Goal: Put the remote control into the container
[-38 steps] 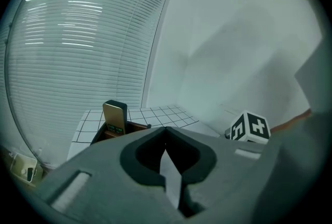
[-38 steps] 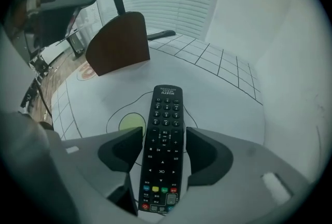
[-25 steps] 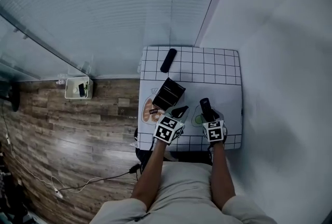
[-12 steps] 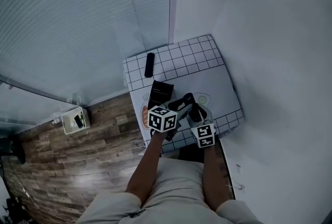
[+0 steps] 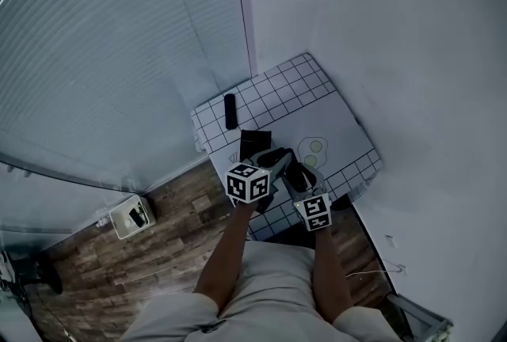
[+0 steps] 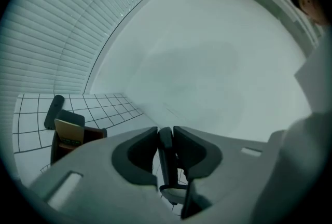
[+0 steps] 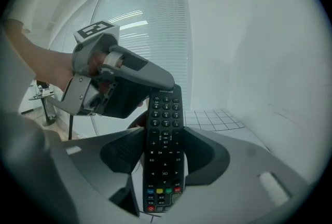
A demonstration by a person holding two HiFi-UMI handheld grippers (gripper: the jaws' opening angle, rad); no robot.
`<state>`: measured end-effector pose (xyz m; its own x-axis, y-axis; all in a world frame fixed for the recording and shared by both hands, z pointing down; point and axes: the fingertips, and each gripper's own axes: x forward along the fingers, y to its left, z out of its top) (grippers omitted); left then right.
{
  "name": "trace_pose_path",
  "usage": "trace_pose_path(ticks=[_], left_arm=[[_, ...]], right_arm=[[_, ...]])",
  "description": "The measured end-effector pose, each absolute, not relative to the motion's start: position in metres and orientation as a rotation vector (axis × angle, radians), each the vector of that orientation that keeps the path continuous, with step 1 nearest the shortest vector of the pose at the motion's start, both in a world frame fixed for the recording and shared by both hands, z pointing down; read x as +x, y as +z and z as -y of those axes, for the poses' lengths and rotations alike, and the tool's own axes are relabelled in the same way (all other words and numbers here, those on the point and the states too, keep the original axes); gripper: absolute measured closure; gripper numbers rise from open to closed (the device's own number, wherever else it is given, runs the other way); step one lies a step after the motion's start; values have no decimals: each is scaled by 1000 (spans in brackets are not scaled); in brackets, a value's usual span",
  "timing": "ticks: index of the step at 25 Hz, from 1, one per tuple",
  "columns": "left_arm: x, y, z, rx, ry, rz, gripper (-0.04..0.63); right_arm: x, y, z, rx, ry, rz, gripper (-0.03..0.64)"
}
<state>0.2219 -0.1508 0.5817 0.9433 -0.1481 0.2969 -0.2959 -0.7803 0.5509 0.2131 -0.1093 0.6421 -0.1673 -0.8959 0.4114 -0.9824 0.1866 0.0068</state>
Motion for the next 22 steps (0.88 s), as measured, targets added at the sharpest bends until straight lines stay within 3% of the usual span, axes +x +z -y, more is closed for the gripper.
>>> trace_pose_path(ticks=[7,14,22], left_arm=[[189,555,166,2572,312,269,497],[155,521,197,2728,263,261,497],[135,504,241,2816,117,241,497]], right_arm=[[177,621,132,1835,294,2145,374],[174,624,125,1909,442,2133,338],[236,617,83,2240,474,1827,540]])
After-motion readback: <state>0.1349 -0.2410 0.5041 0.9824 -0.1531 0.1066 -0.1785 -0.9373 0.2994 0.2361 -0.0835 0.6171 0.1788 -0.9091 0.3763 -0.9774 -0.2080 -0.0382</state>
